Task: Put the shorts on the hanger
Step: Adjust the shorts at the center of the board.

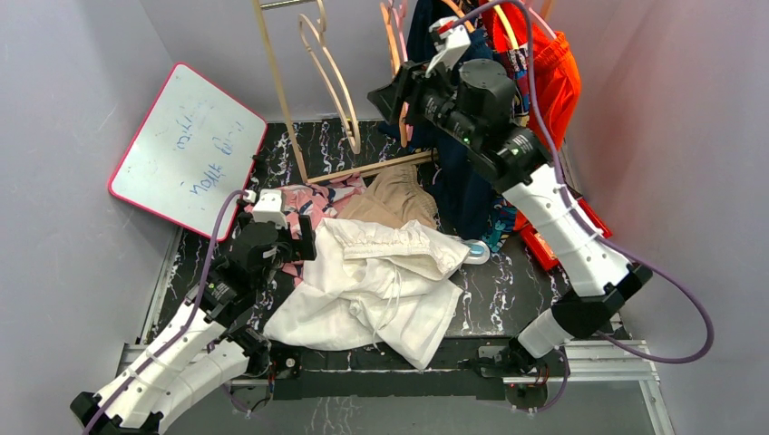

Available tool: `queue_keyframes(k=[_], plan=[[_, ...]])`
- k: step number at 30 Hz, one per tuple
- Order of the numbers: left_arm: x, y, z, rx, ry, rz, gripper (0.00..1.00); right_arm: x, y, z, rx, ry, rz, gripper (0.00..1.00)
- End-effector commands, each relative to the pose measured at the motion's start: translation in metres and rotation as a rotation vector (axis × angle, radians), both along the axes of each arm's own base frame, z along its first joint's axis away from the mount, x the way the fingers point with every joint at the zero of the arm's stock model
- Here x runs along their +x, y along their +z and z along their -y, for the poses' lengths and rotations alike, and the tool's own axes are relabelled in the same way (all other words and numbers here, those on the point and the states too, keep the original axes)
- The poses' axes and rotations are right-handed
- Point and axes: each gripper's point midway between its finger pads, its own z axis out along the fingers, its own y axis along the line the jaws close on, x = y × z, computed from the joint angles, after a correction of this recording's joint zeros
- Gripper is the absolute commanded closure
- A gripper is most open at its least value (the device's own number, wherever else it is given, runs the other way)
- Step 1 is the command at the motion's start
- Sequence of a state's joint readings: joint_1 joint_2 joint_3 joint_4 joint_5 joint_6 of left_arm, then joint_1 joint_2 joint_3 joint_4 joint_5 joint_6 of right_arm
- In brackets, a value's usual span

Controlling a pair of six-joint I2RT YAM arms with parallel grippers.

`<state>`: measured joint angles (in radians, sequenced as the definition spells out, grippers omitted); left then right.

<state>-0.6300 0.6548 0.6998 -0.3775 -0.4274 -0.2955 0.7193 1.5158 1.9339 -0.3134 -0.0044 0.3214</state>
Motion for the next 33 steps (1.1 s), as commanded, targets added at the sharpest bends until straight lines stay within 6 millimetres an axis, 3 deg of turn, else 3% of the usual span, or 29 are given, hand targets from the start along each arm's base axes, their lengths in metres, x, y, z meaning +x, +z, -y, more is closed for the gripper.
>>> queue_keyframes(k=[1,11,19,26,33], plan=[[0.005,0.010,-0.003,-0.003,0.023,0.033,0.02,-0.014,0.048,-0.010,0.077,0.038,0.143,0.36],[0.005,0.015,-0.010,-0.001,0.051,0.058,0.02,0.015,0.026,-0.064,0.009,0.033,0.146,0.31],[0.005,0.013,-0.009,0.002,0.045,0.050,0.01,0.049,0.001,-0.073,-0.053,-0.082,0.131,0.32],[0.006,0.012,-0.009,0.021,0.044,0.046,0.02,0.059,-0.013,-0.084,-0.060,-0.083,0.111,0.49],[0.006,0.012,-0.010,0.021,0.044,0.048,0.02,0.062,-0.014,-0.085,-0.033,-0.100,0.107,0.73]])
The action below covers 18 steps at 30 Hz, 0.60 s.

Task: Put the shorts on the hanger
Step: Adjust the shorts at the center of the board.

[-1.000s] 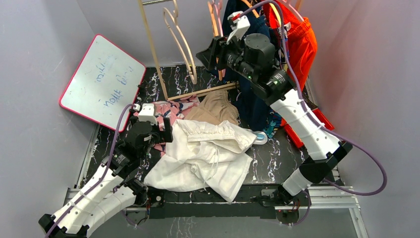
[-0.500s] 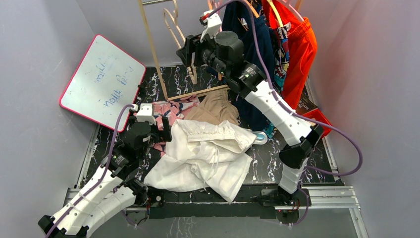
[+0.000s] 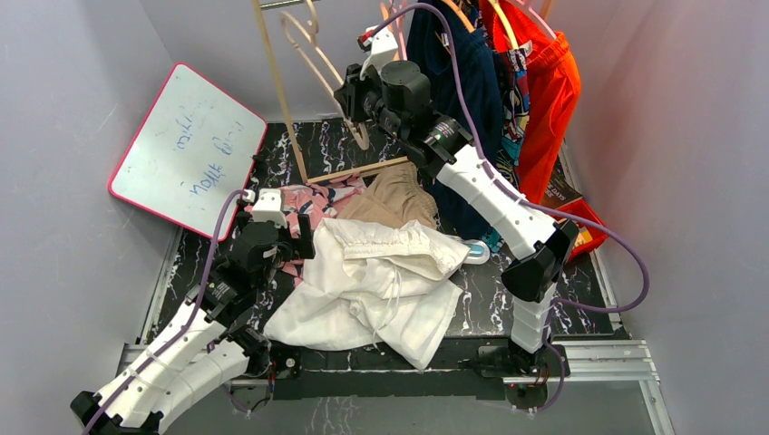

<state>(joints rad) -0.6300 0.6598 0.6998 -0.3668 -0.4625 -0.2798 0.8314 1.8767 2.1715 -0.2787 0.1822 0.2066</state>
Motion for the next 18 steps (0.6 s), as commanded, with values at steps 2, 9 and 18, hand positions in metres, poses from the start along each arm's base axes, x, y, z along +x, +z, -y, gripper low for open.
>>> queue_keyframes(k=[2,9,18], plan=[[0.002,0.010,-0.003,-0.004,0.014,0.032,0.02,-0.001,0.047,0.005,0.114,-0.018,0.099,0.80],[0.003,0.008,-0.001,-0.001,0.004,0.022,0.02,-0.005,0.056,0.004,0.160,-0.003,0.112,0.97],[0.003,0.009,-0.004,0.010,0.016,0.029,0.02,-0.010,0.060,0.011,0.265,-0.016,0.147,1.00]])
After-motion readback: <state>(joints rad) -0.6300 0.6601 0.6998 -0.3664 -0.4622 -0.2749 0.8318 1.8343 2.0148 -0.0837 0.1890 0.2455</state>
